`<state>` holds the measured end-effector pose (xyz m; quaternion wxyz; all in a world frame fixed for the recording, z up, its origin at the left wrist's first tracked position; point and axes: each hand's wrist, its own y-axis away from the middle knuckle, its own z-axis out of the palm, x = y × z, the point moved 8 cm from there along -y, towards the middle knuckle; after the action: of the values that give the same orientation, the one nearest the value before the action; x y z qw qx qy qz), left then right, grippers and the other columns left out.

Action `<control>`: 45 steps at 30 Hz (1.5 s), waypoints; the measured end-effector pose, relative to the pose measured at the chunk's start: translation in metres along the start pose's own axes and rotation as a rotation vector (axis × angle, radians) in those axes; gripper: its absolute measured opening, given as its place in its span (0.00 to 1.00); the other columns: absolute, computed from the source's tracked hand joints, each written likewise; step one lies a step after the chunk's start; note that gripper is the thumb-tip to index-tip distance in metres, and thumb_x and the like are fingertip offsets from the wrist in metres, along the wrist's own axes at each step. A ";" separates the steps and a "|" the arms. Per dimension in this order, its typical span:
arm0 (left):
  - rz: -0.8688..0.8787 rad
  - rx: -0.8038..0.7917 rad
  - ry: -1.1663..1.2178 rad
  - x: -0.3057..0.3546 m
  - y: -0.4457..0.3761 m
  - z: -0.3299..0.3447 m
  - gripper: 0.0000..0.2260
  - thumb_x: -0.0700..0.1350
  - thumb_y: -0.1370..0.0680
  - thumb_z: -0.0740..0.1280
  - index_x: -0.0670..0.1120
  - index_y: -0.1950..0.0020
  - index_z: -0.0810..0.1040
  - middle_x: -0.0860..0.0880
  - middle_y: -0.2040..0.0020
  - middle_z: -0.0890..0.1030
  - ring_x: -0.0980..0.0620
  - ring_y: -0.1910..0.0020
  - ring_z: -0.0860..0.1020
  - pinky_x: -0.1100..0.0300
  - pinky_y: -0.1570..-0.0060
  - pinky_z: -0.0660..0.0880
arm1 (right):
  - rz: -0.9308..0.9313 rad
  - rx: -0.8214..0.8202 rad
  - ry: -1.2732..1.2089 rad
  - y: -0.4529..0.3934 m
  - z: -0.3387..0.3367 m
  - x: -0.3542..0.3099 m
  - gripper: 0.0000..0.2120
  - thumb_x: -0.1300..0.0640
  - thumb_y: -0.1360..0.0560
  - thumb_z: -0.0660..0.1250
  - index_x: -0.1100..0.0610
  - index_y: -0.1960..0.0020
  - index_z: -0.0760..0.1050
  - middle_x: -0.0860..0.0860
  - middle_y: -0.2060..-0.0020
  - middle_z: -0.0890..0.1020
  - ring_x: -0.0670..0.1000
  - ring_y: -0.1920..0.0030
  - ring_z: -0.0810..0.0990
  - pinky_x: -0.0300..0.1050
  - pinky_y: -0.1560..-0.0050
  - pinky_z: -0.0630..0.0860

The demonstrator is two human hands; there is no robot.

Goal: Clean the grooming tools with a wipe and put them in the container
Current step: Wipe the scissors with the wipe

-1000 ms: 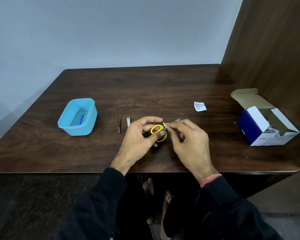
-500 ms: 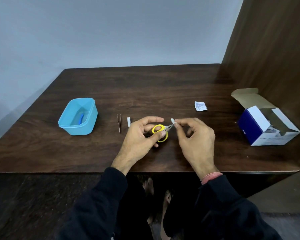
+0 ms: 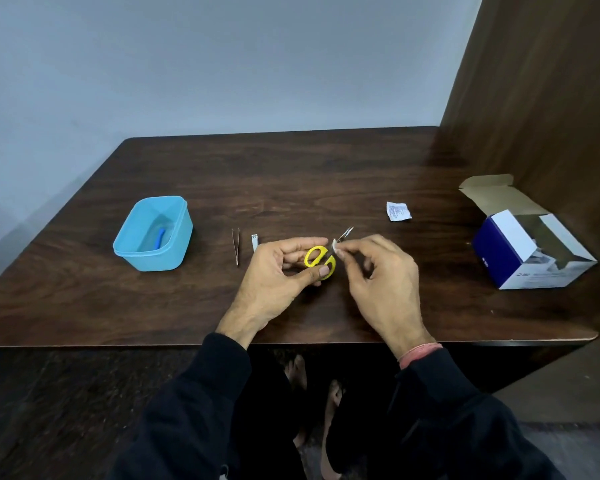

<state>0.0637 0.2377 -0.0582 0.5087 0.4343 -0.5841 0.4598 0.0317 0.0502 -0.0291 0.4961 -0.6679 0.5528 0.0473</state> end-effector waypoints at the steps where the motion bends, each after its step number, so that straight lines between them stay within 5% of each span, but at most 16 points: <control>1: 0.003 0.006 0.018 0.000 0.000 -0.001 0.18 0.32 0.21 0.79 0.48 0.34 0.87 0.45 0.45 0.92 0.49 0.49 0.89 0.56 0.49 0.87 | -0.002 -0.003 0.001 0.000 0.000 0.000 0.06 0.59 0.20 0.79 0.49 0.46 0.89 0.38 0.56 0.81 0.39 0.60 0.72 0.40 0.54 0.77; 5: -0.004 0.042 0.113 0.000 -0.002 -0.008 0.16 0.31 0.19 0.76 0.46 0.34 0.88 0.43 0.43 0.91 0.50 0.48 0.88 0.57 0.50 0.87 | -0.148 -0.141 0.012 0.007 0.012 -0.016 0.05 0.57 0.18 0.77 0.50 0.44 0.88 0.42 0.54 0.83 0.40 0.55 0.72 0.46 0.53 0.80; 9: -0.011 0.057 0.156 0.002 -0.001 -0.009 0.16 0.31 0.17 0.73 0.42 0.31 0.85 0.42 0.42 0.91 0.48 0.48 0.90 0.58 0.52 0.87 | -0.099 -0.075 0.018 0.004 0.006 -0.013 0.04 0.56 0.18 0.77 0.49 0.45 0.88 0.41 0.53 0.84 0.40 0.56 0.72 0.47 0.54 0.81; 20: 0.000 0.076 0.134 0.004 0.000 -0.012 0.14 0.34 0.16 0.74 0.44 0.31 0.86 0.43 0.44 0.91 0.50 0.48 0.88 0.56 0.49 0.87 | -0.267 -0.204 0.033 0.012 0.013 -0.032 0.05 0.55 0.16 0.75 0.50 0.42 0.88 0.42 0.50 0.84 0.48 0.50 0.81 0.50 0.55 0.82; 28: -0.002 -0.034 -0.022 0.003 0.002 -0.002 0.18 0.31 0.13 0.64 0.44 0.28 0.85 0.46 0.46 0.91 0.54 0.47 0.86 0.58 0.48 0.83 | -0.242 -0.172 0.060 0.010 0.011 -0.032 0.05 0.57 0.15 0.72 0.51 0.41 0.85 0.44 0.48 0.84 0.51 0.47 0.83 0.53 0.52 0.83; 34: 0.007 0.007 -0.143 0.004 0.002 -0.002 0.21 0.37 0.11 0.67 0.49 0.19 0.77 0.53 0.40 0.91 0.57 0.43 0.87 0.60 0.47 0.83 | -0.144 -0.110 0.085 0.006 0.005 -0.027 0.04 0.56 0.14 0.71 0.50 0.41 0.84 0.42 0.48 0.83 0.47 0.49 0.83 0.50 0.52 0.83; 37: -0.014 -0.028 -0.191 0.001 0.003 0.000 0.26 0.35 0.12 0.67 0.52 0.15 0.72 0.54 0.39 0.90 0.57 0.39 0.87 0.55 0.37 0.83 | -0.168 -0.144 0.057 0.007 0.007 -0.031 0.05 0.56 0.13 0.71 0.50 0.41 0.84 0.42 0.47 0.83 0.48 0.48 0.84 0.50 0.49 0.83; 40: -0.043 -0.088 -0.270 -0.006 0.000 0.005 0.31 0.38 0.13 0.68 0.56 0.12 0.67 0.57 0.35 0.89 0.56 0.25 0.80 0.49 0.16 0.67 | -0.185 -0.134 0.042 0.007 0.006 -0.032 0.05 0.56 0.14 0.71 0.51 0.41 0.85 0.43 0.47 0.84 0.48 0.48 0.85 0.51 0.50 0.84; 43: -0.029 -0.104 -0.294 -0.009 -0.001 0.006 0.31 0.43 0.13 0.70 0.55 0.11 0.65 0.59 0.37 0.89 0.48 0.24 0.80 0.42 0.13 0.63 | -0.099 -0.037 0.063 0.003 0.000 -0.022 0.04 0.57 0.15 0.73 0.51 0.42 0.86 0.43 0.48 0.85 0.44 0.52 0.82 0.50 0.52 0.83; 45: -0.024 -0.090 -0.282 -0.009 -0.002 0.005 0.30 0.41 0.13 0.70 0.53 0.11 0.65 0.59 0.39 0.90 0.52 0.29 0.83 0.42 0.15 0.65 | -0.093 -0.020 0.086 0.003 -0.001 -0.022 0.04 0.57 0.16 0.74 0.51 0.43 0.86 0.43 0.49 0.84 0.41 0.55 0.78 0.48 0.54 0.83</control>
<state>0.0652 0.2327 -0.0677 0.4459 0.4785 -0.6645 0.3614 0.0200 0.0654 -0.0169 0.4669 -0.6993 0.5413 0.0010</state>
